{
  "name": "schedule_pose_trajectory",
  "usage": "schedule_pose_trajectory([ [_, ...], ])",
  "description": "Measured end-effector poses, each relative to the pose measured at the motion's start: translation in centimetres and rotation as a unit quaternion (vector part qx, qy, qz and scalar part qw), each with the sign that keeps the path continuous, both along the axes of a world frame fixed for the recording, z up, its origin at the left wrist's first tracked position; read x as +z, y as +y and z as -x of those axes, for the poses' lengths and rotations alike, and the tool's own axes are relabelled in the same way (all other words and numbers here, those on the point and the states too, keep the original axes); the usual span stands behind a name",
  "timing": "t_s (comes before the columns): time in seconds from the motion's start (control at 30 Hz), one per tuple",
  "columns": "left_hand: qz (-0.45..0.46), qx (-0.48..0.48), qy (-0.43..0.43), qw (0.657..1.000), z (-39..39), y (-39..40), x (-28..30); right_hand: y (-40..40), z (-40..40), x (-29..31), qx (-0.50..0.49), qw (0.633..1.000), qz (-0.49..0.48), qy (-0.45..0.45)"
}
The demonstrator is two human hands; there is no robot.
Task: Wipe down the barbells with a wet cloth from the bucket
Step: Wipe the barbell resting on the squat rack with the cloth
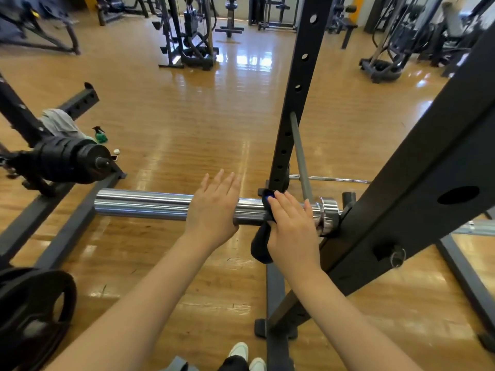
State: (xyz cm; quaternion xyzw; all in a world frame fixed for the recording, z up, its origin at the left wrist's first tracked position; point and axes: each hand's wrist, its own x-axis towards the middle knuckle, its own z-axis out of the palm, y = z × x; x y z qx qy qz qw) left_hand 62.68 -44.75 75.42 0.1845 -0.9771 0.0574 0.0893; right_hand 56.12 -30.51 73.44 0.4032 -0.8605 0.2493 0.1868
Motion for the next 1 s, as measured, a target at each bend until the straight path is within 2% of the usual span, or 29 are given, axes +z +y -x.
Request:
schedule_pose_trajectory([
  [0.13, -0.004, 0.007, 0.022, 1.000, -0.1, 0.1, -0.3, -0.3, -0.2, -0.2, 0.010, 1.000, -0.013, 0.008],
  [0.37, -0.003, 0.078, 0.080, 0.994, -0.3, 2.0, -2.0, 1.0, -0.4, 0.1, 0.018, 0.999, -0.028, 0.003],
  [0.53, -0.006, 0.066, 0.088, 0.994, -0.1, 4.9, -2.4, 2.4, 0.7, -0.2, 0.017, 0.999, -0.031, 0.024],
  [0.7, -0.040, 0.109, 0.114, 0.987, 0.7, 8.0, -2.8, 2.6, 1.2, 0.2, 0.079, 0.995, -0.059, 0.025],
  [0.77, -0.042, 0.139, 0.134, 0.980, 1.1, 9.3, -3.1, 3.5, 1.9, 0.7, 0.092, 0.992, -0.059, 0.058],
  [0.83, -0.038, 0.168, 0.126, 0.977, 1.5, 10.7, -3.2, 4.9, 2.3, 1.7, 0.124, 0.987, -0.082, 0.059],
  [0.9, -0.018, 0.194, 0.107, 0.975, 2.0, 12.6, -3.7, 3.0, 3.0, -1.8, 0.139, 0.972, -0.166, 0.089],
  [0.93, -0.018, 0.211, 0.097, 0.973, 2.0, 13.6, -3.6, 2.1, 2.8, -3.5, 0.160, 0.951, -0.246, 0.097],
  [1.0, -0.022, 0.252, 0.081, 0.964, 1.5, 15.7, -3.5, 3.0, 2.7, -6.1, 0.237, 0.919, -0.301, 0.093],
])
